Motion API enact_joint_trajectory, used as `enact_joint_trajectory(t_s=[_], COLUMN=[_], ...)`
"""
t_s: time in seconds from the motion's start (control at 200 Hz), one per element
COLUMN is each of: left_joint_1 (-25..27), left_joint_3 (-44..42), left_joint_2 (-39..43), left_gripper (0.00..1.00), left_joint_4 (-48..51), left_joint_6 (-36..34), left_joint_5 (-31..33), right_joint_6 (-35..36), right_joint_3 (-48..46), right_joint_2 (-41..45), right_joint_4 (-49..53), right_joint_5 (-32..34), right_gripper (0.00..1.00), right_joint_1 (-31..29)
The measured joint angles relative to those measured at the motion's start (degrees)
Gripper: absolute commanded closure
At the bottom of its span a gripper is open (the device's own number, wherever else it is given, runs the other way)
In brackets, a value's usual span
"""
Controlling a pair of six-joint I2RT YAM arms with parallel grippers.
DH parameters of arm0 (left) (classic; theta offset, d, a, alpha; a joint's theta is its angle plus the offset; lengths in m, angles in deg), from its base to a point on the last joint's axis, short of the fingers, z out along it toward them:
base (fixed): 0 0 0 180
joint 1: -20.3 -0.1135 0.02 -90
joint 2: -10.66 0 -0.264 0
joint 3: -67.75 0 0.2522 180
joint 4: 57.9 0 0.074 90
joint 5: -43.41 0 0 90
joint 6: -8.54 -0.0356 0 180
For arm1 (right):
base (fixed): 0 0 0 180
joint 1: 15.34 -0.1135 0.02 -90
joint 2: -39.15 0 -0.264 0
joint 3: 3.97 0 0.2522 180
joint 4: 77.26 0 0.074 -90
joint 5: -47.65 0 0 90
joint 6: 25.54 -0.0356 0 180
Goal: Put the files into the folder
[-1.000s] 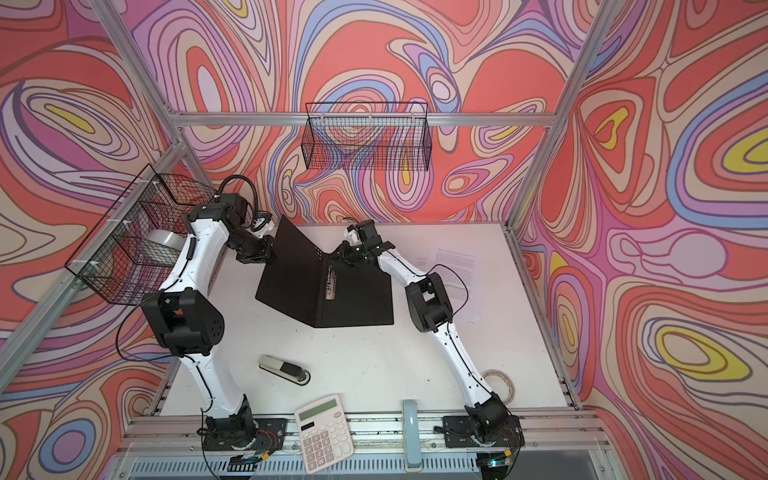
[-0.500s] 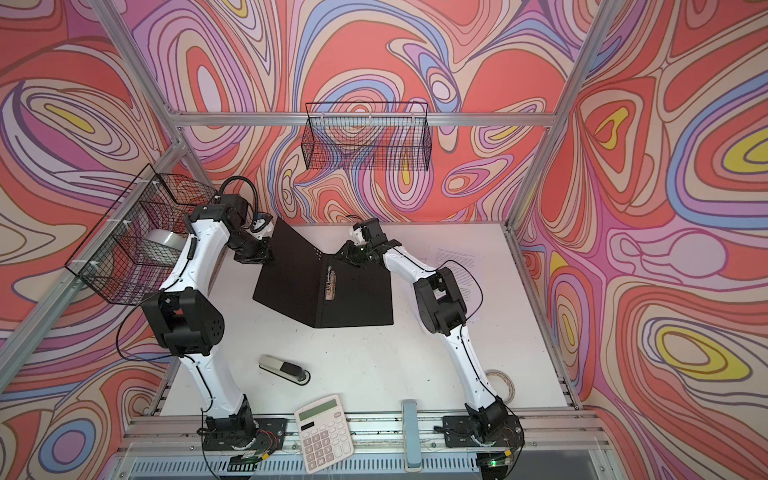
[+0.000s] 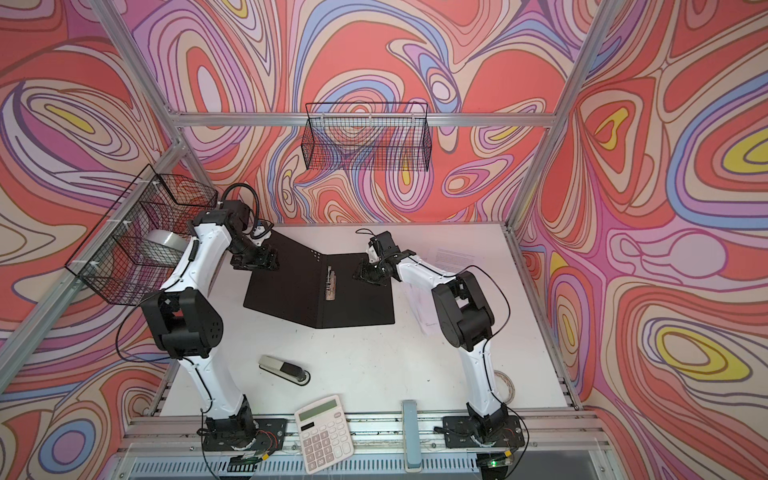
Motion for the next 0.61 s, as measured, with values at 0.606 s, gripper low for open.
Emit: enact_joint_trajectory(t_s=[0.606], left_joint_1=[7.39], left_joint_3=[5.53], left_joint_2=[6.91], left_gripper=[0.04], left_joint_4=[1.25], left_joint_6=[-3.69], left_joint_5=[1.88], right_joint_6=[3.65], right_joint_3=[-1.95], right_joint_2=[15.61], right_joint_4=[14.34], right_joint_5=[18.4], right_gripper=[0.39], right_joint_1=[4.24])
